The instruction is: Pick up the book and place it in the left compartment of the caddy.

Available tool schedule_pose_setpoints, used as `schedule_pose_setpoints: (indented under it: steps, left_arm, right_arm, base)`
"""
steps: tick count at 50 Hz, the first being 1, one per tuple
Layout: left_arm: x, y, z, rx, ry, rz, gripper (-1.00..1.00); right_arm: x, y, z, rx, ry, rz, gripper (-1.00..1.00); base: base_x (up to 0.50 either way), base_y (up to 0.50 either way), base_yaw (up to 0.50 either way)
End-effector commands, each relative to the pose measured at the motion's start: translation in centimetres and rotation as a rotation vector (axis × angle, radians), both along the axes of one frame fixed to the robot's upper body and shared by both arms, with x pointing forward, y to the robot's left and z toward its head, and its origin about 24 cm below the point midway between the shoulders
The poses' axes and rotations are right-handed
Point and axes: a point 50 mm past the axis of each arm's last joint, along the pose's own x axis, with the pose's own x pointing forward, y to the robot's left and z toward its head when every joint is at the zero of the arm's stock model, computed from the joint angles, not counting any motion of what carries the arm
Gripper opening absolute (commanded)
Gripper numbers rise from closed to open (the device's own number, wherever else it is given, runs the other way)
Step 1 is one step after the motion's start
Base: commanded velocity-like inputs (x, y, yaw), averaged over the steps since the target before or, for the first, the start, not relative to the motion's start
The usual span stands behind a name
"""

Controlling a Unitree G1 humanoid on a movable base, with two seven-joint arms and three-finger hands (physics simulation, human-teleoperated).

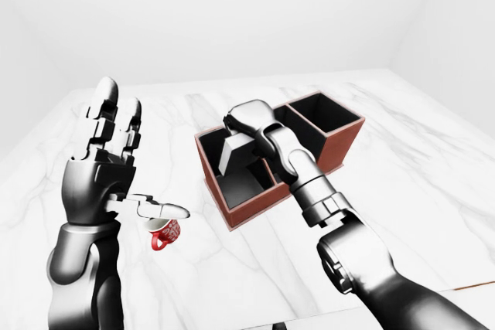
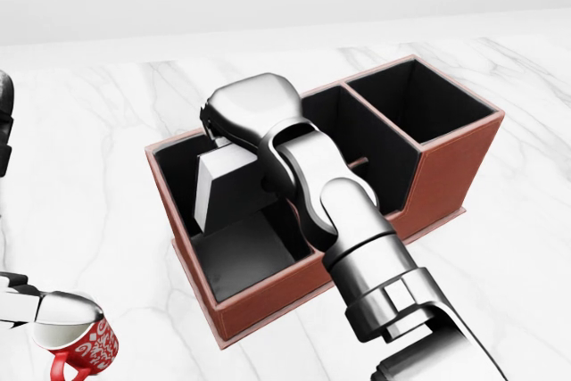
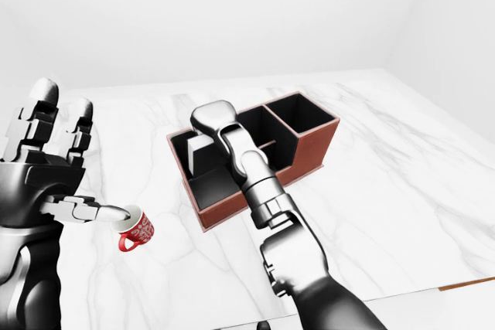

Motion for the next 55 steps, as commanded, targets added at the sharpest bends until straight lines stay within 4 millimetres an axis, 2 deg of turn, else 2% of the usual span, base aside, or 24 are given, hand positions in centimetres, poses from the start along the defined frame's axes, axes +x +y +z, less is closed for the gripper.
schedule_pose_setpoints:
  steps: [1,55]
  left_arm:
    - [0.1,0.0,-0.2,-0.002,0.008,-0.002,1.0]
    - [0.2,-0.3,-0.4,-0.009,0.016,-0.015,1.0]
  right_arm:
    - [0.3,0.2,-0.7,0.036,-0.01,-0.003,-1.0]
    - [-0.3,-0.3,-8.8,-0.06,0.095,-0.042,-1.0]
  base:
    - [0.0,0.0,0.0]
    - [0.0,0.0,0.0]
